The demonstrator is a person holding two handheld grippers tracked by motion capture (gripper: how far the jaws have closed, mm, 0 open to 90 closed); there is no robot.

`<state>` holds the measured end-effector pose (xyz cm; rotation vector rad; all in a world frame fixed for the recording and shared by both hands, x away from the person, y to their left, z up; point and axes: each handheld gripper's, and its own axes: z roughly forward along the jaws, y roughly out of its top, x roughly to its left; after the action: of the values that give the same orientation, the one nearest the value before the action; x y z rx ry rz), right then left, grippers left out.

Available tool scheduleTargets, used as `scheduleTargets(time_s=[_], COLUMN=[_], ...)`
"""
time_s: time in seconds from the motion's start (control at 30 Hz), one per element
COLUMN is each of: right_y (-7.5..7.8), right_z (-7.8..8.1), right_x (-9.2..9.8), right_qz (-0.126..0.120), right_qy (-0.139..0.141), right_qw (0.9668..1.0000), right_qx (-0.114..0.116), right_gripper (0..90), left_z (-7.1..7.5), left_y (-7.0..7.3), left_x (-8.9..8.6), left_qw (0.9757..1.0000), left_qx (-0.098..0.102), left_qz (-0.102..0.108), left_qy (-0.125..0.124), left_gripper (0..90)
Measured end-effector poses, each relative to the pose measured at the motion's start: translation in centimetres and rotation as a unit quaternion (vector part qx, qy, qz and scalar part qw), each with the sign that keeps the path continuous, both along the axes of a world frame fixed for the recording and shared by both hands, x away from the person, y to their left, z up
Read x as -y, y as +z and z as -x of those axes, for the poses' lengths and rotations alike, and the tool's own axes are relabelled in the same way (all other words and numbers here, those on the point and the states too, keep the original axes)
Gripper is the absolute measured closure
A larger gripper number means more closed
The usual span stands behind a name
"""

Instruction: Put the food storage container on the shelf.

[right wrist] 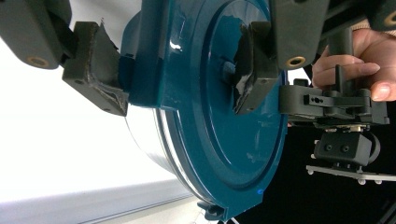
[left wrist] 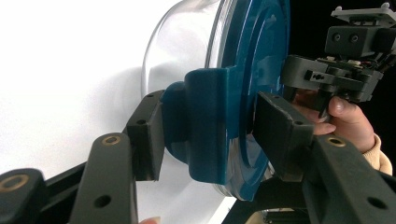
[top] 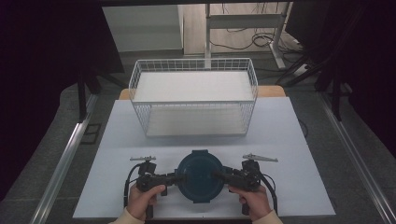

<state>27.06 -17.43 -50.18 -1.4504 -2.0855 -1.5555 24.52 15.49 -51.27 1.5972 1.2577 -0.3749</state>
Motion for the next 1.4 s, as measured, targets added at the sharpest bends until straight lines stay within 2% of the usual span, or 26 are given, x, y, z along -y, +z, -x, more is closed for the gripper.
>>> scheduleTargets(time_s=[0.33,0.67,0.83,1.23,1.4], right_y=[1.1,2.8,4.7,10.8,13.0], right_z=[-0.1,-1.2,-2.3,-5.1,-6.6], right_x=[0.0,0.0,-0.4,-1.4,-1.9], right_qz=[0.002,0.002,0.000,-0.001,0.001], right_qy=[0.001,0.004,0.007,0.012,0.016], right_qw=[0.9999,0.9996,0.9993,0.9974,0.9963], right_qx=[0.016,0.027,0.036,0.072,0.084], right_gripper=[38.0,38.3,38.5,39.1,39.3], left_z=[-0.2,-1.7,-2.9,-5.3,-7.0], left_y=[1.0,3.0,5.3,10.8,13.0], left_x=[0.0,-0.2,-0.6,-1.7,-2.2], left_qw=[0.9999,0.9995,0.9989,0.9969,0.9957], left_qx=[0.013,0.029,0.043,0.079,0.093], left_qz=[0.003,-0.004,-0.008,-0.003,-0.001], left_qy=[-0.002,-0.011,-0.013,-0.006,-0.002], left_gripper=[46.3,46.3,46.4,46.4,46.3])
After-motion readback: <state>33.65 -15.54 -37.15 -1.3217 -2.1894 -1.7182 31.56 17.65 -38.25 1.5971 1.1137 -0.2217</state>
